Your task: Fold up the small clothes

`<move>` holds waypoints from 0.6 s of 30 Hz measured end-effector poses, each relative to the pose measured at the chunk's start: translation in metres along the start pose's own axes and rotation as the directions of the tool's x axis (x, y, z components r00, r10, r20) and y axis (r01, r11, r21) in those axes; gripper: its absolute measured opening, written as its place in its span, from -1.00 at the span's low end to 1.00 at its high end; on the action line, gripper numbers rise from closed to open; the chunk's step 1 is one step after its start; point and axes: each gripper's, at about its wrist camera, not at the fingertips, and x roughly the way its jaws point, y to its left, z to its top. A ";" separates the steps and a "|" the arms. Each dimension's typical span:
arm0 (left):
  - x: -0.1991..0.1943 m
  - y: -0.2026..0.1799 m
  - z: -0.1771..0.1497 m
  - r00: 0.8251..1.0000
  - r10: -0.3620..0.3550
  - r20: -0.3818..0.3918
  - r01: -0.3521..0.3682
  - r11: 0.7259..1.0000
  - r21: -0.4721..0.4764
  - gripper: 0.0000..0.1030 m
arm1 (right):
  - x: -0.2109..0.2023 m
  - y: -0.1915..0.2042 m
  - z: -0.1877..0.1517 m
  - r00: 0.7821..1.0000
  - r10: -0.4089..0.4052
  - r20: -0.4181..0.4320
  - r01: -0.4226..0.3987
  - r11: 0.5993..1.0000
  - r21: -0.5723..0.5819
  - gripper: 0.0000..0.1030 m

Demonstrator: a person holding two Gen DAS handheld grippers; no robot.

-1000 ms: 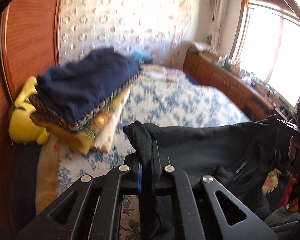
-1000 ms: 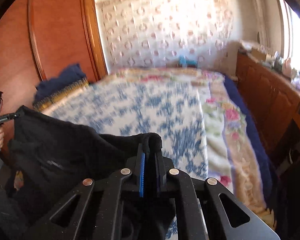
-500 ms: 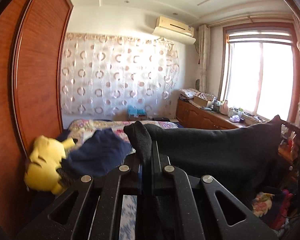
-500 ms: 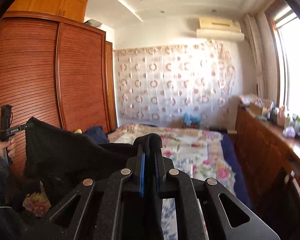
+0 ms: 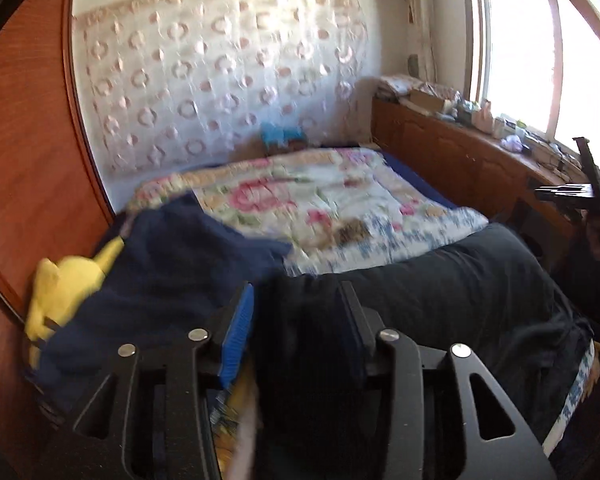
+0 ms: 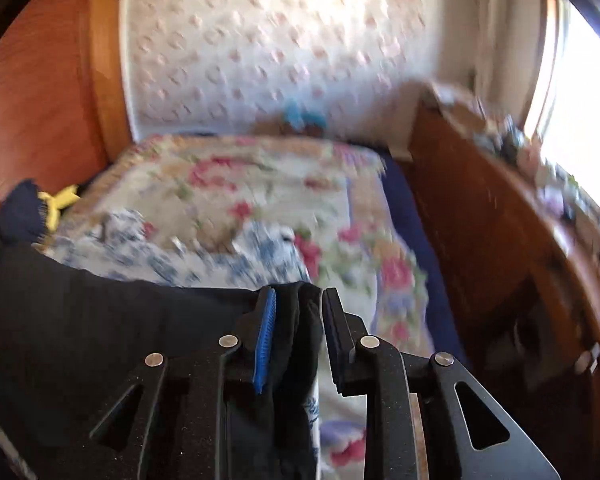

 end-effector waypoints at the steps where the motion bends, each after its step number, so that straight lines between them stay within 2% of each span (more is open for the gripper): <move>1: 0.004 -0.005 -0.009 1.000 -0.009 -0.021 0.009 1.000 0.005 0.19 | 0.016 0.000 -0.014 1.000 0.005 -0.027 -0.004 1.000 0.025 -0.52; 4: 0.004 -0.024 -0.035 0.998 -0.032 -0.051 0.034 0.999 0.030 0.52 | 0.035 0.008 -0.046 0.998 0.038 -0.058 -0.036 0.999 0.022 -0.51; 7: 0.002 -0.034 -0.050 0.994 -0.069 -0.080 0.072 0.997 0.036 0.54 | 0.038 0.009 -0.059 0.996 0.068 -0.061 -0.068 0.998 0.000 -0.41; 8: 0.002 -0.036 -0.054 0.994 -0.076 -0.083 0.079 0.996 0.033 0.54 | 0.034 0.011 -0.065 0.994 0.089 -0.062 -0.089 0.996 -0.002 -0.32; 11: 0.002 -0.044 -0.061 0.991 -0.084 -0.108 0.086 0.996 0.013 0.54 | 0.022 0.006 -0.069 0.989 0.135 -0.053 -0.136 0.991 -0.011 -0.20; 15: 0.004 -0.054 -0.074 0.987 -0.096 -0.127 0.096 0.995 -0.003 0.54 | 0.014 -0.004 -0.081 0.982 0.183 -0.047 -0.183 0.983 -0.010 -0.19; 18: 0.006 -0.060 -0.087 0.980 -0.113 -0.162 0.111 0.994 -0.021 0.54 | 0.025 -0.010 -0.089 0.980 0.192 -0.047 -0.193 0.981 -0.018 -0.19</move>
